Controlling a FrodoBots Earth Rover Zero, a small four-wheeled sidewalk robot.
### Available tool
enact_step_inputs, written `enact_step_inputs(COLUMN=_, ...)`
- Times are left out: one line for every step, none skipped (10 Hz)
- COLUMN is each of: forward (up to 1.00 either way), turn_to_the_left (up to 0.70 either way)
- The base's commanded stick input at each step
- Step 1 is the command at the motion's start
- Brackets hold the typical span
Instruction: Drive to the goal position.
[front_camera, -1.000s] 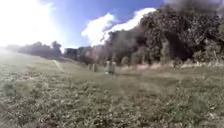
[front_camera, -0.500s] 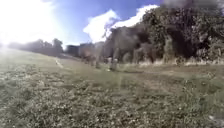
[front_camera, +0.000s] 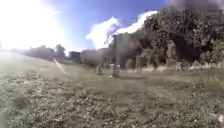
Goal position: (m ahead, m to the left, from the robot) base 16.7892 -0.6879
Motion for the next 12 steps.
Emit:
enact_step_inputs(forward=0.5, turn_to_the_left=0.0)
enact_step_inputs(forward=0.5, turn_to_the_left=0.0)
enact_step_inputs(forward=0.5, turn_to_the_left=0.0)
enact_step_inputs(forward=0.5, turn_to_the_left=0.0)
enact_step_inputs(forward=0.5, turn_to_the_left=0.0)
enact_step_inputs(forward=0.5, turn_to_the_left=0.0)
enact_step_inputs(forward=0.5, turn_to_the_left=0.0)
enact_step_inputs(forward=0.5, turn_to_the_left=0.0)
enact_step_inputs(forward=0.5, turn_to_the_left=0.0)
enact_step_inputs(forward=0.5, turn_to_the_left=0.0)
enact_step_inputs(forward=0.5, turn_to_the_left=0.0)
enact_step_inputs(forward=0.5, turn_to_the_left=0.0)
